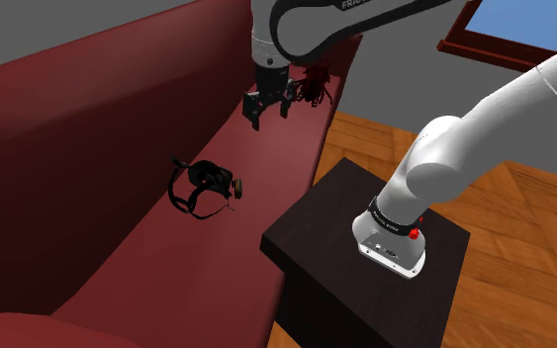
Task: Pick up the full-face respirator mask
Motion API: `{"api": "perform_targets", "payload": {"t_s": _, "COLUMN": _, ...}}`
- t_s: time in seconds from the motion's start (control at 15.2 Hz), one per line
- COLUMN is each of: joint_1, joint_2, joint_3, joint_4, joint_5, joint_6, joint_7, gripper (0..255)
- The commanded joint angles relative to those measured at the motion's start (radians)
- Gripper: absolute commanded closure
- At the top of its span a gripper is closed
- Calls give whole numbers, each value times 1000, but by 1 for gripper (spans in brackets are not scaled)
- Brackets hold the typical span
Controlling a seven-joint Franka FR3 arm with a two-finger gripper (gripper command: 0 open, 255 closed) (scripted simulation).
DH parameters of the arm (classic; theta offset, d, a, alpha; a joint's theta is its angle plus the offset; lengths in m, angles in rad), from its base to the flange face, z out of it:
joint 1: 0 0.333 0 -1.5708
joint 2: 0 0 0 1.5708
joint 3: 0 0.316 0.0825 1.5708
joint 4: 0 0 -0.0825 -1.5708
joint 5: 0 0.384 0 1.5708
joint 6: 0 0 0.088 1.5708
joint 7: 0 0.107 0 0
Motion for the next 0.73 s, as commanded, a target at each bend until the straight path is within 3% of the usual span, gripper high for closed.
{"api": "perform_targets", "payload": {"t_s": 0.0, "joint_1": 7, "joint_2": 61, "joint_3": 30, "joint_4": 4, "joint_5": -3, "joint_6": 59, "joint_7": 41, "gripper": 0}}
{"api": "perform_targets", "payload": {"t_s": 0.33, "joint_1": 17, "joint_2": 245, "joint_3": 96, "joint_4": 60, "joint_5": -48, "joint_6": 181, "joint_7": 153, "gripper": 0}}
{"api": "perform_targets", "payload": {"t_s": 0.66, "joint_1": 36, "joint_2": 444, "joint_3": 138, "joint_4": 151, "joint_5": -143, "joint_6": 274, "joint_7": 287, "gripper": 0}}
